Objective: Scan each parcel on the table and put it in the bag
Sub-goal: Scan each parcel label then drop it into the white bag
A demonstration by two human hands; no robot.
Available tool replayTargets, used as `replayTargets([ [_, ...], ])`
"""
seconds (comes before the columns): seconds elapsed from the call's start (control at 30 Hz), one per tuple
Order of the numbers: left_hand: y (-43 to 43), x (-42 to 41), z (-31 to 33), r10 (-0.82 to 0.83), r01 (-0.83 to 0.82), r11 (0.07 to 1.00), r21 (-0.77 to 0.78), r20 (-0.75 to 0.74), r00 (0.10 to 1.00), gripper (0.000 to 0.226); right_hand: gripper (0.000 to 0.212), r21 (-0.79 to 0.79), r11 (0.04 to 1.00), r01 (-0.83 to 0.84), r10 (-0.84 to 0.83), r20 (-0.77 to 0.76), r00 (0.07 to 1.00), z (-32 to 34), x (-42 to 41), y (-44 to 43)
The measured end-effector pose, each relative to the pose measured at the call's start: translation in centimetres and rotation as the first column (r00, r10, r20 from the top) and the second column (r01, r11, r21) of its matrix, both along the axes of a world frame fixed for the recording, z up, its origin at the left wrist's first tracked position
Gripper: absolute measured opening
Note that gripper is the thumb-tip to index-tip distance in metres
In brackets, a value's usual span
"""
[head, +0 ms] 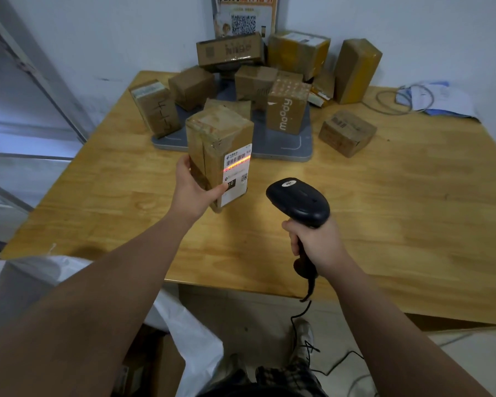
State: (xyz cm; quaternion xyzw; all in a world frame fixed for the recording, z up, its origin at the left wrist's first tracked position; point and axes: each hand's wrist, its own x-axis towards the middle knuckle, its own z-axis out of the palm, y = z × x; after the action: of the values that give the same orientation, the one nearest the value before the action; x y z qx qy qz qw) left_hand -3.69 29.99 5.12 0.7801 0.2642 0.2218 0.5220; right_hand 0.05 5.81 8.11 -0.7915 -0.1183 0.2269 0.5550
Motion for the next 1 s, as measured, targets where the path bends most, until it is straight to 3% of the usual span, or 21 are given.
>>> replayTargets([
  [1.0, 0.6, 0.3, -0.8, 0.020, -0.020, 0.999, -0.031, -0.021, 1.000, 0.092, 0.046, 0.148, 0.988, 0.035, -0.035, 0.001, 0.999, -1.4, -0.6, 0.0],
])
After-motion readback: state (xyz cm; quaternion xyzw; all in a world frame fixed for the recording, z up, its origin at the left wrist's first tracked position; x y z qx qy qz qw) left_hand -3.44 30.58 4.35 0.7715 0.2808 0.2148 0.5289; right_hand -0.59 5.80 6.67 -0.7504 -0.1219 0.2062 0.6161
